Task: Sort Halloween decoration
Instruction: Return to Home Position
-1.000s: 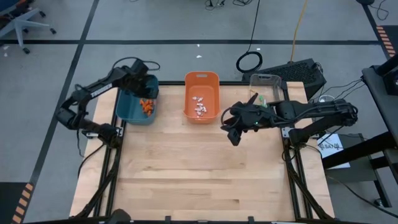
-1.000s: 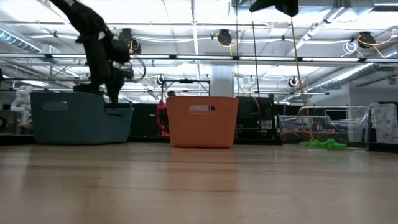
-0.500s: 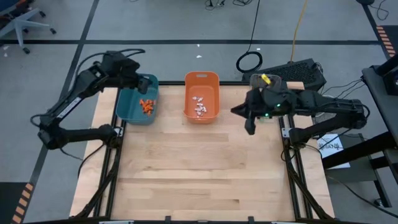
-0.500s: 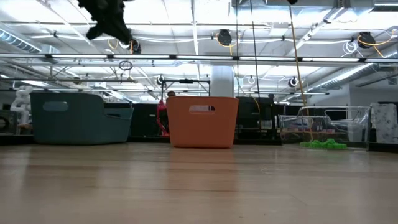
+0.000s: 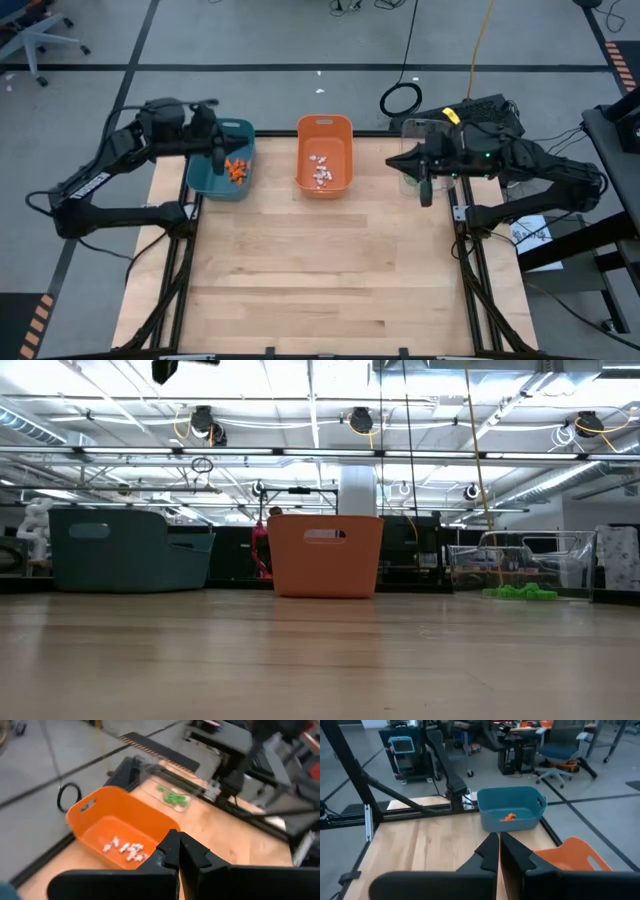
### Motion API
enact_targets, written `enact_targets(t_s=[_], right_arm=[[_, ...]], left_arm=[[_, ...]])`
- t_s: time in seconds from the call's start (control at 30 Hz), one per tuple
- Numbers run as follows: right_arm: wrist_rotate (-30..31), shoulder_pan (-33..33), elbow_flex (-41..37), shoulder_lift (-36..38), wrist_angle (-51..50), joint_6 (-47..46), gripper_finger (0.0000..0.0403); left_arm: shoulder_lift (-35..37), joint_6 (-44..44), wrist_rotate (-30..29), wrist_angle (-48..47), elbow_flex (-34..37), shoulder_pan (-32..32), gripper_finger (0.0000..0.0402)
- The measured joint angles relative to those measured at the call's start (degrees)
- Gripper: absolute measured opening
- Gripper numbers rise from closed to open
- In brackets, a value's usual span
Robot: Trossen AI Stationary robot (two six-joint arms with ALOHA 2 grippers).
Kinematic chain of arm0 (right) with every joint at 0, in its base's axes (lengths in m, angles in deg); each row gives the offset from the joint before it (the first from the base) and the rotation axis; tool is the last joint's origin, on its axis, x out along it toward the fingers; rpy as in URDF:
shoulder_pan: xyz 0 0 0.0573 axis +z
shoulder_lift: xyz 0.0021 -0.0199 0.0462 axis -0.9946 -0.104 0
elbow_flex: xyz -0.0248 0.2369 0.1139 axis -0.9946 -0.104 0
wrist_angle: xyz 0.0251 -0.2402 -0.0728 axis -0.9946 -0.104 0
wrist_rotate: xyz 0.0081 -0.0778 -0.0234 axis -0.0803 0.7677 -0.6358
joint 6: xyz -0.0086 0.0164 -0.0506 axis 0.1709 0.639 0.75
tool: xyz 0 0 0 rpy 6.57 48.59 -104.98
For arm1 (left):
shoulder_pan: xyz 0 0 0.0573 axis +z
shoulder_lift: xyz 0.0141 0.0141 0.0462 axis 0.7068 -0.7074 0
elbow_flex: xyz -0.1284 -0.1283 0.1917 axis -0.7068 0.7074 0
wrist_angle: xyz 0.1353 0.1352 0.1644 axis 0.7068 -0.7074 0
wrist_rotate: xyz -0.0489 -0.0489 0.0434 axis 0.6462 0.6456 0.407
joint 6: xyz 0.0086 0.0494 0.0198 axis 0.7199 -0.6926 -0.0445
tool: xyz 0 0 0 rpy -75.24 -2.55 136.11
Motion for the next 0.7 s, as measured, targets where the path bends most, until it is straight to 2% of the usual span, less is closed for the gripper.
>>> enact_targets(t_s=[0.37, 0.53, 0.7], right_arm=[[0.1, 2.3, 0.0, 4.1, -1.0, 2.2, 0.0], [4.9, 3.7, -0.1, 4.8, -1.7, 1.3, 0.0], [4.1, 5.4, -3.8, 5.1, -0.5, 2.0, 0.0]], left_arm=[[3.4, -9.5, -10.0, -2.1, 0.1, -12.1, 0.0], [7.5, -14.6, -10.0, -1.3, 3.3, -14.1, 0.0], [12.9, -14.8, -8.2, 0.9, 9.3, -14.3, 0.0]])
